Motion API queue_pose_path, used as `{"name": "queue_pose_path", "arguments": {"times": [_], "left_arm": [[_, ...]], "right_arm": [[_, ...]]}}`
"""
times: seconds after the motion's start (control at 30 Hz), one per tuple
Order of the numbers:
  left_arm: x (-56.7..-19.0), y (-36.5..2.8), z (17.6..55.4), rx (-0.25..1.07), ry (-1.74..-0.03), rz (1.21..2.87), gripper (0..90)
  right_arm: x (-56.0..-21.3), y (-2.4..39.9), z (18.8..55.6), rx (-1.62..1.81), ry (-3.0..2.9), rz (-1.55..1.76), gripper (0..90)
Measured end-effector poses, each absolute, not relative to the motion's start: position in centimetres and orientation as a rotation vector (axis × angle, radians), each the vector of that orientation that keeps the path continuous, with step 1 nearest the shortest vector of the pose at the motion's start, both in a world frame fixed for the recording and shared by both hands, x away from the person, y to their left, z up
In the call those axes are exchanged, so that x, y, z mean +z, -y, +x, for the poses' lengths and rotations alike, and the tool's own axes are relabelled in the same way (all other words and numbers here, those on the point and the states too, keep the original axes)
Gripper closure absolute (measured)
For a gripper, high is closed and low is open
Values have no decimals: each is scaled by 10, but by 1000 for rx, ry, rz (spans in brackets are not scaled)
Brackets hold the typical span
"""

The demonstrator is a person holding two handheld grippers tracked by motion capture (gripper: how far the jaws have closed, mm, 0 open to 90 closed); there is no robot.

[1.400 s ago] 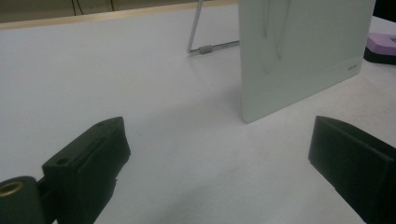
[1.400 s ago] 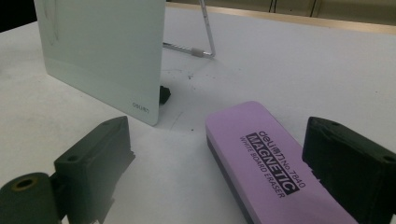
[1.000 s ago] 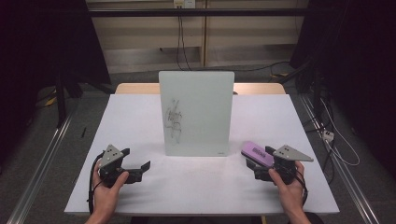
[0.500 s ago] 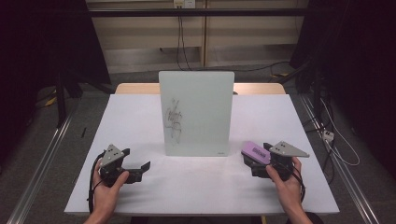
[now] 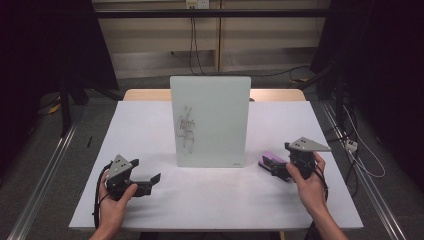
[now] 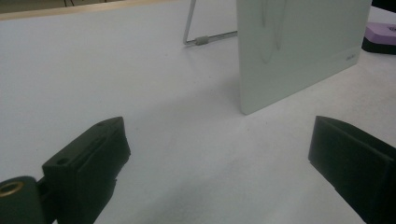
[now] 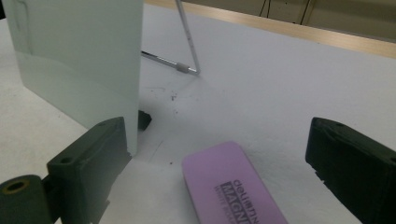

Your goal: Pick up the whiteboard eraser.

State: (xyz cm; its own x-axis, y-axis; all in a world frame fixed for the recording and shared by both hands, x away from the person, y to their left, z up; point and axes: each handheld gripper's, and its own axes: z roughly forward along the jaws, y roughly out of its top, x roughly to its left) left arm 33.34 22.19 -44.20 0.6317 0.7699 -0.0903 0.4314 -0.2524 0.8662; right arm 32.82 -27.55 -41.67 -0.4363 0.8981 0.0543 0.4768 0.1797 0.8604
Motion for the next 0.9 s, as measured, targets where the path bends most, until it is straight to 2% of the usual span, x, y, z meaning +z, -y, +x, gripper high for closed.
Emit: {"name": "queue_pose_path", "arguments": {"times": [0.37,0.6,0.9], "left_arm": [[-442,-224,335,442,-958,1883,47],[-442,-223,335,440,-948,1900,47],[-443,-224,335,435,-949,1897,46]], "right_arm": [[-401,279,364,1145,-2031,1298,95],[-405,278,383,1117,-2107,1307,122],[-410,285,386,1050,-2201,1360,66]]}}
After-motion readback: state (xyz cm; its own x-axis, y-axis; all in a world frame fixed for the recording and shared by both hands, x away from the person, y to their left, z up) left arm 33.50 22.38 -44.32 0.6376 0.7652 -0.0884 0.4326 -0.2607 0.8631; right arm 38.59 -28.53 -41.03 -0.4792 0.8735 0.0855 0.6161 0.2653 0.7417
